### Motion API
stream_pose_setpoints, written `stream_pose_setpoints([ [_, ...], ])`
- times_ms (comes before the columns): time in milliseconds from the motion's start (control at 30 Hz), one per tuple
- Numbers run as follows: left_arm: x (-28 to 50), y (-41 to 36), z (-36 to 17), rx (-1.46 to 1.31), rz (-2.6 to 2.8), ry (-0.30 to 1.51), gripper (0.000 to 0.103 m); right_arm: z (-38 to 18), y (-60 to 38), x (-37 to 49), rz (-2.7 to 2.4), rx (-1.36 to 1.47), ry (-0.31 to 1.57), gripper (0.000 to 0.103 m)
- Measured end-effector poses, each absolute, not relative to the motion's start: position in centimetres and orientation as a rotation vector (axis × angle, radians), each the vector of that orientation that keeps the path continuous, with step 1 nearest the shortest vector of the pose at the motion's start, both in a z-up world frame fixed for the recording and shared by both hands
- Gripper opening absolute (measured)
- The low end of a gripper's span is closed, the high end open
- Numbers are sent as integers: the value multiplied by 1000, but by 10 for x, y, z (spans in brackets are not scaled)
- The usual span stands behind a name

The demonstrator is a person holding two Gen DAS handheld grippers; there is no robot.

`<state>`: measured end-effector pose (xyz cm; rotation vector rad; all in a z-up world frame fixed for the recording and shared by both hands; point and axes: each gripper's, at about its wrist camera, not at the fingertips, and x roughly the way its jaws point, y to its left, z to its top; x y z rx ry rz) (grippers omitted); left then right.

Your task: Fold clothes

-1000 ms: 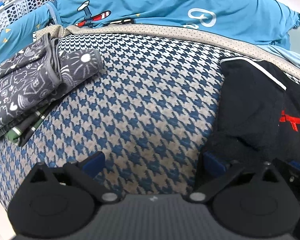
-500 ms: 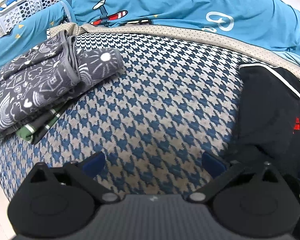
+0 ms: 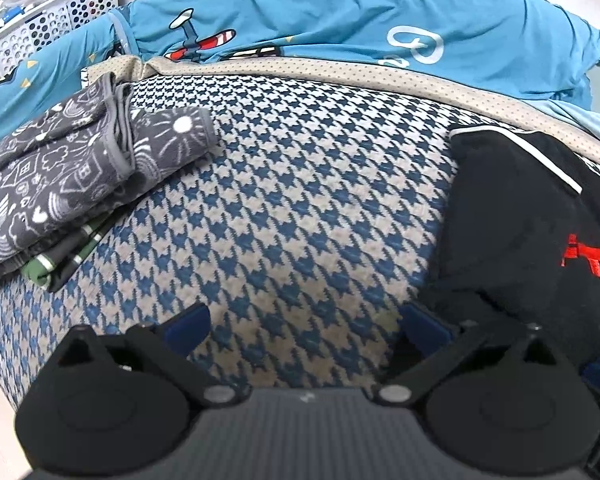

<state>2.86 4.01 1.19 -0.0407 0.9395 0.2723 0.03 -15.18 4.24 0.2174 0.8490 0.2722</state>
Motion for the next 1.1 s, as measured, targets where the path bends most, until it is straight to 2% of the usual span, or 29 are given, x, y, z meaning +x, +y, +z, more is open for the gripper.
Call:
stream_pose_setpoints([
  [500,30,25,14,-54,248,936,103,45,-158,-2,258,262,847,50],
  [1100,32,42,18,-83,288,923,103,40,-145,-3,289,272,846,50],
])
